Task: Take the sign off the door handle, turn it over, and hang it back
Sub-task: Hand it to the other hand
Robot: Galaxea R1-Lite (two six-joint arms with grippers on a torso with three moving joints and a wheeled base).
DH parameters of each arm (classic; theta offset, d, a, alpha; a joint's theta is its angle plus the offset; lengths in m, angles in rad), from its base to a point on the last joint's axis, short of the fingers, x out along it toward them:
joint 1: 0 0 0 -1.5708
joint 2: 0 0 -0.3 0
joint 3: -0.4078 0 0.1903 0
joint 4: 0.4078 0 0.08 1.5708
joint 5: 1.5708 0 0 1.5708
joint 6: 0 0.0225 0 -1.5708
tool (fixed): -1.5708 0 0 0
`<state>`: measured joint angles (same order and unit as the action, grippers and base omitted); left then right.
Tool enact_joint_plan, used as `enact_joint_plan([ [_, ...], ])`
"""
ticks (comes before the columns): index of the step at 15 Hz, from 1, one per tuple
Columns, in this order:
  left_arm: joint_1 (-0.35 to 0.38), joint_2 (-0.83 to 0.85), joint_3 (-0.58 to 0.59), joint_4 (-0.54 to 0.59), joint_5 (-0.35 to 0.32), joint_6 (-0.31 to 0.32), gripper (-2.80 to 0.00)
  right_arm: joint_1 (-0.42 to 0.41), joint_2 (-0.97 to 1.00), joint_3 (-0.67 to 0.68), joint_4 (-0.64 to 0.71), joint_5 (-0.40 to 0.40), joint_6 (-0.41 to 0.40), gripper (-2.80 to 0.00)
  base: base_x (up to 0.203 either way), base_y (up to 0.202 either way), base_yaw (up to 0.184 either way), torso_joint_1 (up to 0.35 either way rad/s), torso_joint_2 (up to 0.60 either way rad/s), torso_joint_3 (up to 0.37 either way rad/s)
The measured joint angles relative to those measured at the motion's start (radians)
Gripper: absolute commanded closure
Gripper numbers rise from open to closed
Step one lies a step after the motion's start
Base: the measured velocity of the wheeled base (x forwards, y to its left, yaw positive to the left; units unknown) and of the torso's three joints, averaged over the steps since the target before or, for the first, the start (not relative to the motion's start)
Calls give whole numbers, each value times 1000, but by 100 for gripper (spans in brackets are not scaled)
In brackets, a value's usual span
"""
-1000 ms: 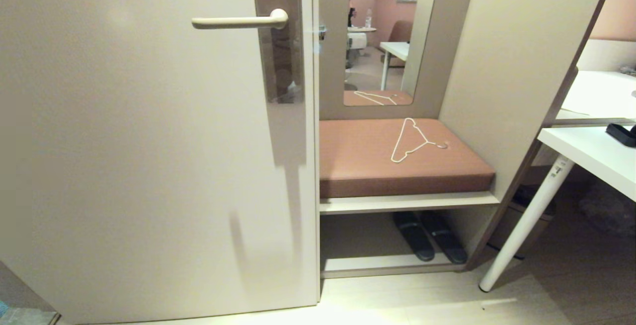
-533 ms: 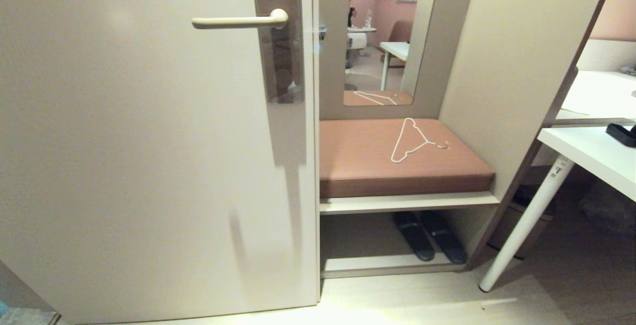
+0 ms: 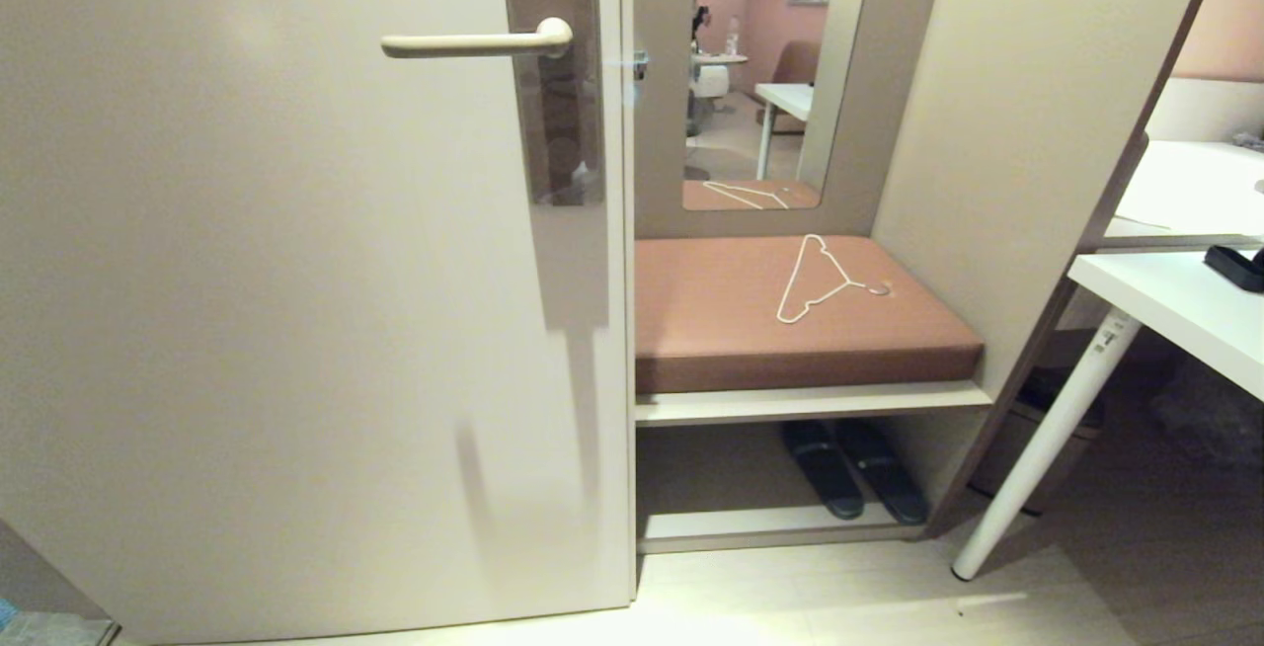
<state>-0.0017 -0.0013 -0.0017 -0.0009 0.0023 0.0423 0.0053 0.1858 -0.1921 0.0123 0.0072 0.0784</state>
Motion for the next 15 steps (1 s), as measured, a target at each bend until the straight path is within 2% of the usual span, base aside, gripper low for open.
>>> enact_joint_plan([
  [4, 0, 0, 0, 0, -1, 1, 0, 3, 263, -121, -82, 1, 25, 0, 0, 0, 0, 0, 0, 0],
  [8, 0, 0, 0, 1, -6, 7, 0, 4, 570, -249, -244, 43, -14, 0, 0, 0, 0, 0, 0, 0],
  [11, 0, 0, -1, 5, -15, 11, 0, 4, 760, -378, -325, 143, -74, 0, 0, 0, 0, 0, 0, 0],
  [15, -1, 0, -1, 1, -16, 25, 0, 4, 930, -505, -335, 307, -163, 0, 0, 0, 0, 0, 0, 0],
])
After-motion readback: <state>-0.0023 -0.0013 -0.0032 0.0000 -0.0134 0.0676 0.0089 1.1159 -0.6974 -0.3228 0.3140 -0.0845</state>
